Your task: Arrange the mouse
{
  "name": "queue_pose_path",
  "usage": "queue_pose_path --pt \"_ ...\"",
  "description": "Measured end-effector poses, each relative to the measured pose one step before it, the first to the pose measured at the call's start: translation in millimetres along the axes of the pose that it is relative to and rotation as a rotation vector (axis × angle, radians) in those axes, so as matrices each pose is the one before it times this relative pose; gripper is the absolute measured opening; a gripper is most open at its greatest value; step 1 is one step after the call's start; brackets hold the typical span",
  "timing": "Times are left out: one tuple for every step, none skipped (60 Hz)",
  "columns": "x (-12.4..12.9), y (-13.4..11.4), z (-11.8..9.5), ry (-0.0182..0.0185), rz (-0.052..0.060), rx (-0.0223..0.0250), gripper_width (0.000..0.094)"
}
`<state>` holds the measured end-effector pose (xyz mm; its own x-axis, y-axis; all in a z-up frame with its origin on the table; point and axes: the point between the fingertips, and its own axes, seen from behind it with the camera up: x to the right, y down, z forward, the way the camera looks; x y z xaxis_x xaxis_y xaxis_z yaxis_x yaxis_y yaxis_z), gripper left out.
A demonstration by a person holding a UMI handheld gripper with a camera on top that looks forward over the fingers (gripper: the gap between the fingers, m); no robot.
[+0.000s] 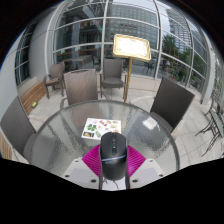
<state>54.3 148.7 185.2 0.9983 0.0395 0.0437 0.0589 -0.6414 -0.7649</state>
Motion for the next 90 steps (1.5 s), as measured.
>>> queue_pose_path --pt "-3.28 5.69 7.79 -0.00634 -0.0023 -0.02385 0.0304" --pt "-4.34 10.22 6.49 -0.005 -0.0025 -0.02268 0.0304" --pt "-3.93 11.0 6.29 -0.00347 -0.0017 -0.02283 0.0304" --pt "-3.3 10.55 6.55 -0.00226 -0.0008 -0.02046 0.0303" --pt "-2.68 10.37 5.83 -0.00175 0.0001 -0.01817 0.0302" --pt "-9.28 22.76 4.28 -0.00026 -0.0004 -0.00847 0.0302" --pt "-1.81 6.36 6.89 -0.00418 -0.0024 -0.01813 0.0303" --pt "-2.04 9.52 6.55 -0.00321 -0.0026 -0.0185 0.0303" --pt "-1.08 9.59 6.51 0.00018 -0.0012 -0.02023 0.0303" --pt "0.24 10.0 6.11 0.00458 -0.0012 -0.02078 0.0304" --pt "-0.22 16.56 7.6 0.00627 -0.004 -0.01592 0.0304" --pt "0.25 10.31 1.2 0.0076 -0.0065 -0.01786 0.0304" --pt "0.48 7.39 5.09 0.00692 -0.0055 -0.01355 0.0302" --pt "0.02 6.47 4.89 0.00537 -0.0039 -0.00967 0.0303" --pt "-0.61 5.73 4.69 0.00323 -0.0025 -0.00717 0.0304" --pt "-0.89 5.4 4.27 0.00163 -0.0022 -0.00625 0.0302" --pt "1.31 5.4 6.84 -0.00275 -0.0029 -0.00756 0.0304" --pt "-1.59 6.98 2.35 0.0016 -0.0018 -0.00735 0.0303" --pt "-0.96 4.97 3.88 0.0017 -0.0013 -0.00804 0.0303" --pt "-0.97 4.79 3.69 0.00138 0.0006 -0.00842 0.0303" --pt "-0.78 4.57 3.07 0.0003 0.0013 -0.00766 0.031" --pt "-0.2 -3.86 0.85 0.00184 0.008 0.01863 0.031" --pt "-0.25 -3.14 1.15 0.00073 0.008 0.02341 0.0308" --pt "-0.17 1.34 1.16 0.0007 -0.0016 0.00322 0.0318" --pt "1.84 0.29 -1.01 -0.00157 -0.0042 -0.01048 0.033" --pt "-0.14 -1.0 -0.65 0.00233 0.0013 0.00691 0.0329" --pt "0.17 -0.86 -0.03 0.00226 0.0046 0.0074 0.0329" --pt "-0.29 1.74 0.56 0.00071 0.0041 -0.00174 0.0331" --pt "-0.08 0.19 -0.11 0.00022 0.006 0.00187 0.0356" --pt "-0.12 -0.24 0.37 -0.00017 0.0065 0.00575 0.0357" --pt "0.05 -2.02 1.73 0.00002 0.0041 -0.00111 0.0383" --pt "0.06 0.3 -0.37 -0.00059 0.006 0.00438 0.0391" --pt "-0.26 0.75 -0.65 -0.00265 0.0055 0.00108 0.0408" --pt "1.07 -0.15 0.72 -0.00148 0.0053 0.00067 0.0417" --pt "0.08 0.81 0.62 -0.00293 0.006 0.00002 0.0432" --pt "0.26 0.3 -0.21 -0.00109 0.0059 -0.00015 0.0442" --pt "0.64 0.34 -0.4 -0.00052 0.0056 -0.00231 0.0455" --pt "1.2 0.79 -0.85 0.00144 0.0064 -0.00498 0.048" --pt "0.95 1.07 -0.86 0.00388 0.0066 -0.00706 0.053" --pt "3.22 0.53 -2.18 0.0083 0.0026 -0.00971 0.06" --pt "2.83 -0.08 -2.45 0.01123 0.001 -0.00809 0.0681" --pt "1.81 -1.44 -3.48 0.00774 -0.0021 -0.00121 0.0769" --pt "1.71 -3.2 -4.0 0.00448 -0.0037 0.00658 0.0847" --pt "1.59 -4.47 -4.84 0.00236 -0.0039 0.0132 0.0886" --pt "1.28 -3.51 -3.93 0.00074 -0.0016 0.01318 0.0864" --pt "0.17 -4.81 -6.75 -0.00524 -0.0009 0.01776 0.0851" --pt "0.21 -4.57 -6.46 -0.0032 0.001 0.01497 0.0851" --pt "0.06 -4.23 -6.64 -0.00319 0.0022 0.01258 0.0855" --pt "-0.63 -5.35 -7.45 -0.00403 0.0015 0.00802 0.086" --pt "-0.07 -2.94 -6.93 -0.00652 0.0025 0.00647 0.0864" --pt "-0.58 -2.99 -7.55 -0.00659 0.0029 0.0073 0.0868" --pt "-0.44 -3.38 -7.82 -0.00669 0.0034 0.00851 0.0873" --pt "-0.9 -3.74 -8.0 -0.00726 0.0042 0.01077 0.0871" --pt "-2.07 -5.75 -7.0 -0.00614 0.0041 0.01348 0.0868" --pt "-1.26 -4.36 -8.15 -0.00661 0.0036 0.01343 0.087" --pt "-1.15 -4.03 -8.05 -0.00638 0.0033 0.01355 0.0872" --pt "-1.07 -3.46 -8.13 -0.00547 0.0027 0.0119 0.0871" --pt "-0.93 -3.07 -8.19 -0.00472 0.0022 0.01043 0.0871" --pt "-1.16 -2.65 -7.97 -0.00452 0.0017 0.00957 0.0869" --pt "-3.4 -3.65 -7.87 -0.00257 0.0023 0.01108 0.0869" --pt "-1.03 -4.28 -6.36 -0.0063 0.0013 0.00583 0.087" --pt "-2.1 -2.25 -6.98 -0.00705 0.0016 0.00842 0.0868" --pt "-2.13 -1.67 -7.27 -0.00728 0.0012 0.0073 0.0864" --pt "-2.29 -1.47 -6.71 -0.00698 0.0012 0.00672 0.0865" --pt "-2.01 -1.56 -6.82 -0.00533 0.001 0.00648 0.0862" --pt "-1.71 -1.41 -6.36 -0.00469 0.0006 0.00613 0.0862" --pt "-1.69 -0.98 -6.16 -0.00438 0.0005 0.00451 0.0861" --pt "-1.93 -1.07 -5.61 -0.00414 0.0002 0.00422 0.0862" --pt "-2.38 -1.49 -8.76 -0.00324 0.0 0.00698 0.0859" --pt "-1.22 -1.31 -4.75 -0.00338 -0.0003 0.00451 0.086" --pt "-0.93 -0.78 -4.53 -0.00346 -0.0005 0.00462 0.086" --pt "-0.81 -0.54 -4.25 -0.00229 0.0001 0.00387 0.086" --pt "-1.13 -0.35 -4.14 -0.00152 0.0003 0.00294 0.0859" --pt "-0.77 -0.28 -4.03 -0.00089 0.0 0.00237 0.0857" --pt "-0.76 -0.22 -3.8 -0.00096 -0.0005 0.00301 0.0859" --pt "-1.08 -0.49 -3.71 -0.00186 0.0 0.00423 0.0859" --pt "-1.68 1.06 -12.01 -0.00328 0.0005 0.00813 0.0862" --pt "-1.89 -0.09 -3.7 -0.00249 0.0009 0.0069 0.0861" --pt "-0.8 -0.71 -2.41 -0.00346 0.0001 0.00639 0.0861" --pt "-0.72 -0.58 -3.29 -0.00305 0.0003 0.00562 0.0861" --pt "-0.31 -0.09 -3.54 -0.00212 -0.0001 0.00413 0.0861" --pt "-0.29 -0.1 -3.01 -0.00179 0.0 0.00321 0.0858" --pt "0.2 0.17 -3.05 -0.00045 -0.0005 0.00248 0.0858" --pt "0.04 0.07 -2.73 0.00077 -0.0009 0.00341 0.086" --pt "0.81 0.67 -6.07 0.00068 -0.0014 0.00551 0.0859" --pt "0.18 0.25 -3.02 0.00095 -0.0007 0.00406 0.0859" --pt "0.21 0.1 -2.39 0.00016 -0.0008 0.00275 0.0857" --pt "0.1 0.54 -2.7 -0.00124 -0.0006 0.00147 0.0856" --pt "-0.47 0.57 -1.62 -0.0024 -0.0004 0.00099 0.0857" --pt "-0.56 0.52 -1.88 -0.00306 0.0001 0.00144 0.0857"
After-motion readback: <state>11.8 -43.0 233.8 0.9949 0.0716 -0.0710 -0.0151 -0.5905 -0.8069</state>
